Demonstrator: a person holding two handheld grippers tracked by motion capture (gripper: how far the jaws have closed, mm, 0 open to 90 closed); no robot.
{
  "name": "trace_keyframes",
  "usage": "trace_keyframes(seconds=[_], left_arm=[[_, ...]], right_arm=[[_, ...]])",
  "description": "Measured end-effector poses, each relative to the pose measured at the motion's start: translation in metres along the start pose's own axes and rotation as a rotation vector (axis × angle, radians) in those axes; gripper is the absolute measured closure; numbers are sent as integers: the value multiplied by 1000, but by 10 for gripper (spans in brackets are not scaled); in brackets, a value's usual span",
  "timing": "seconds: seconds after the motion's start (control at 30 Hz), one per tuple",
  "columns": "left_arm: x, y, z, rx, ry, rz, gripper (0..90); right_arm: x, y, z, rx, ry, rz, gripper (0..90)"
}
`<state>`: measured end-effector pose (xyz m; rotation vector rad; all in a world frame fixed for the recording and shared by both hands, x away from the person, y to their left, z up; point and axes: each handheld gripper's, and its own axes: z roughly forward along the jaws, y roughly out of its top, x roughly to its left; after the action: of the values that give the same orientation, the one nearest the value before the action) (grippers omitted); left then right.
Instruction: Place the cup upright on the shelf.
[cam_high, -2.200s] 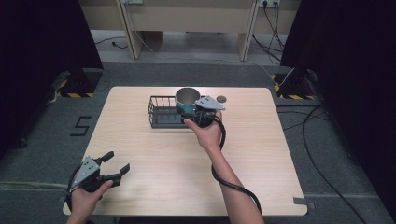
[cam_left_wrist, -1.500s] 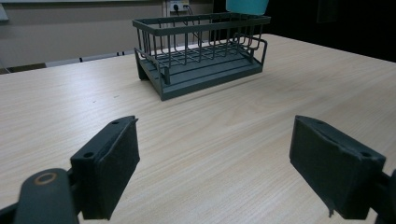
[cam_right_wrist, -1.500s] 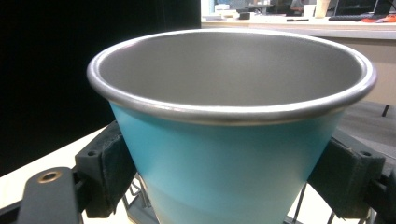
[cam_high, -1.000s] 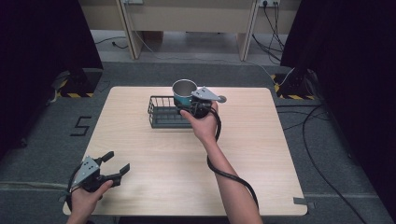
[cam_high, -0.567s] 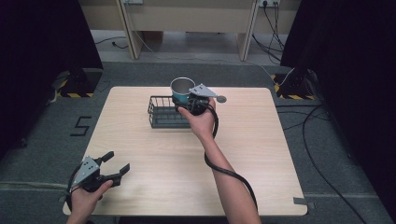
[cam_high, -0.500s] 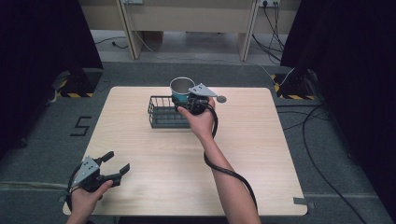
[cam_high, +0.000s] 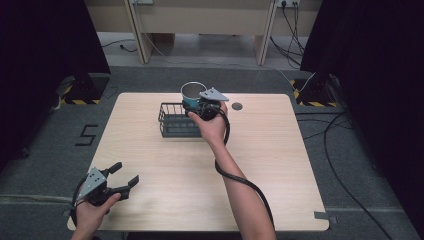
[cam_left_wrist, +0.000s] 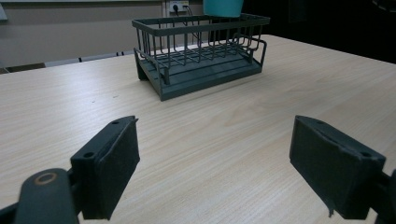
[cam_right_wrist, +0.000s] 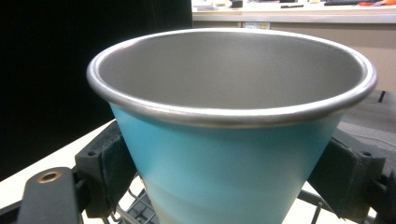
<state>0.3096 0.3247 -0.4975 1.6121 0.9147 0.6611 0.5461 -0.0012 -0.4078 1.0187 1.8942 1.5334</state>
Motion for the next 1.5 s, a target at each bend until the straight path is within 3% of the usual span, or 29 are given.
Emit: trace_keyframes(seconds=[0.43, 1.5], left_arm=[[0, 0, 0, -1, -2, 1, 152], [-1, 0, 0, 0, -7, 2, 153]], right_arm=[[-2, -3, 10, 21, -18, 10, 175], [-2, -22, 31, 147, -68, 15, 174]])
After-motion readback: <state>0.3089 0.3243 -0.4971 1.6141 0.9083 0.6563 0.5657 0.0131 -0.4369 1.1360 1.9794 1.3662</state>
